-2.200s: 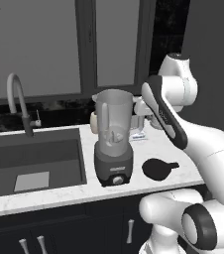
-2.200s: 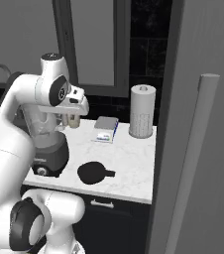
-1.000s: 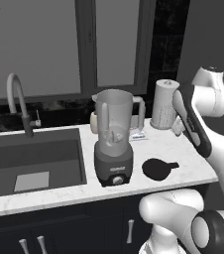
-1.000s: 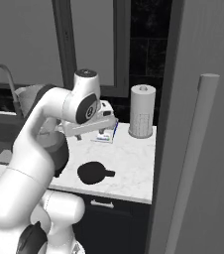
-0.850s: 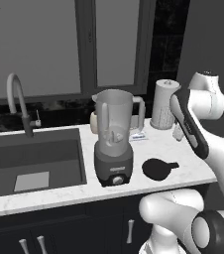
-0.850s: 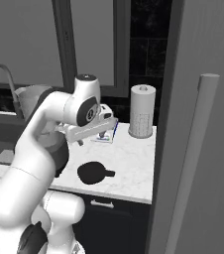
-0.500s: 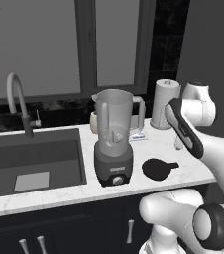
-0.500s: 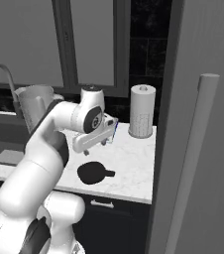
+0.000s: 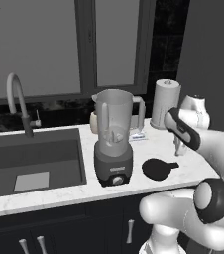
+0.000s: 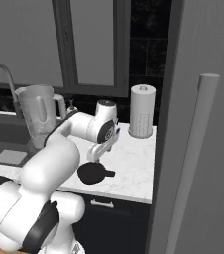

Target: Close the lid blender by securely placing the lid on top.

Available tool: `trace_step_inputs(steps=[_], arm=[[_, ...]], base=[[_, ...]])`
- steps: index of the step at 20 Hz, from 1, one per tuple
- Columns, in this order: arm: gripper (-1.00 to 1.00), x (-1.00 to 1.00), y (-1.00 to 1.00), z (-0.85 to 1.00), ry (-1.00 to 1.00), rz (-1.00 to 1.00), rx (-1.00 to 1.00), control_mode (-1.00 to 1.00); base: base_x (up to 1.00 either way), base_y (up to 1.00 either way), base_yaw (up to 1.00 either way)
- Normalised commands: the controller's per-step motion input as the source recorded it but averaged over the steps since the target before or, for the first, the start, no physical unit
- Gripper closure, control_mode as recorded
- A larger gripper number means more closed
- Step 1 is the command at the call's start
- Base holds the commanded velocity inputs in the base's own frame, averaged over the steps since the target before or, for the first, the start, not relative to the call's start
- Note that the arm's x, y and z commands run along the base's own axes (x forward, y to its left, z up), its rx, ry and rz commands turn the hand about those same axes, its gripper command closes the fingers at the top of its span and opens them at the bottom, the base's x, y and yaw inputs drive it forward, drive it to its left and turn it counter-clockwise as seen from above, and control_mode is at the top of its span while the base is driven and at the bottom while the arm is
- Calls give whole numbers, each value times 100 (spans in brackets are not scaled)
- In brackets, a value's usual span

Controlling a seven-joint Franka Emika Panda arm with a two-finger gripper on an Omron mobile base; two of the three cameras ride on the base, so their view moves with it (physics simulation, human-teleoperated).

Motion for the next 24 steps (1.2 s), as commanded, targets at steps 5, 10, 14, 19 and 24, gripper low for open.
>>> trace_step_inputs(steps=[5,10,14,19,24], arm=[[-100,41,-8,-60,-1,23,3,-100],[-100,19,-1,-28,-3,19,0,-100],[-100,-6,-4,-14,1,0,0,-100],[-100,-9,-5,-18,0,5,0,-100],[-100,-5,0,-19,0,2,-1,-100]], base=[[0,0,0],[0,0,0],[0,0,0],[0,0,0],[0,0,0]])
